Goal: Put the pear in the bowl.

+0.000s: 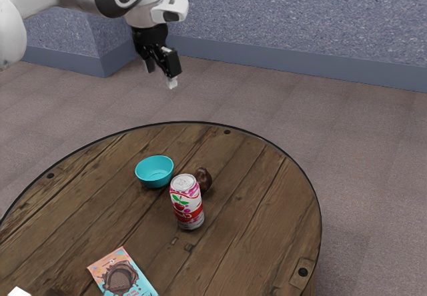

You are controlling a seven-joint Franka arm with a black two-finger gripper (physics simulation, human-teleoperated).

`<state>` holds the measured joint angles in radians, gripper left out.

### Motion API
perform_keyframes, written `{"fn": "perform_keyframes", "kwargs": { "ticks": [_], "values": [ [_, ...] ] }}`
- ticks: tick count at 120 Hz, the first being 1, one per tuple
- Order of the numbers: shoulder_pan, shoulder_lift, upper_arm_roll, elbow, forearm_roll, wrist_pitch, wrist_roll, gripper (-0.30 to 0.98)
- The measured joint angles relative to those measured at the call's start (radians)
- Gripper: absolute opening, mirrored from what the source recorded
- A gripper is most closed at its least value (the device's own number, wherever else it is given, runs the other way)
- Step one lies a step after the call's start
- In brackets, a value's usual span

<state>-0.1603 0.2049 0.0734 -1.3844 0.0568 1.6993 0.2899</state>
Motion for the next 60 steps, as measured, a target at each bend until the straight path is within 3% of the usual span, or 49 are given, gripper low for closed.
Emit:
{"fn": "perform_keyframes", "kwargs": {
  "ticks": [30,60],
  "values": [
    [-0.041,0.141,-0.005,-0.048,0.001,0.025,0.133,0.69],
    [-0.06,0.211,0.013,-0.141,-0.136,0.088,0.104,0.69]
  ]
}}
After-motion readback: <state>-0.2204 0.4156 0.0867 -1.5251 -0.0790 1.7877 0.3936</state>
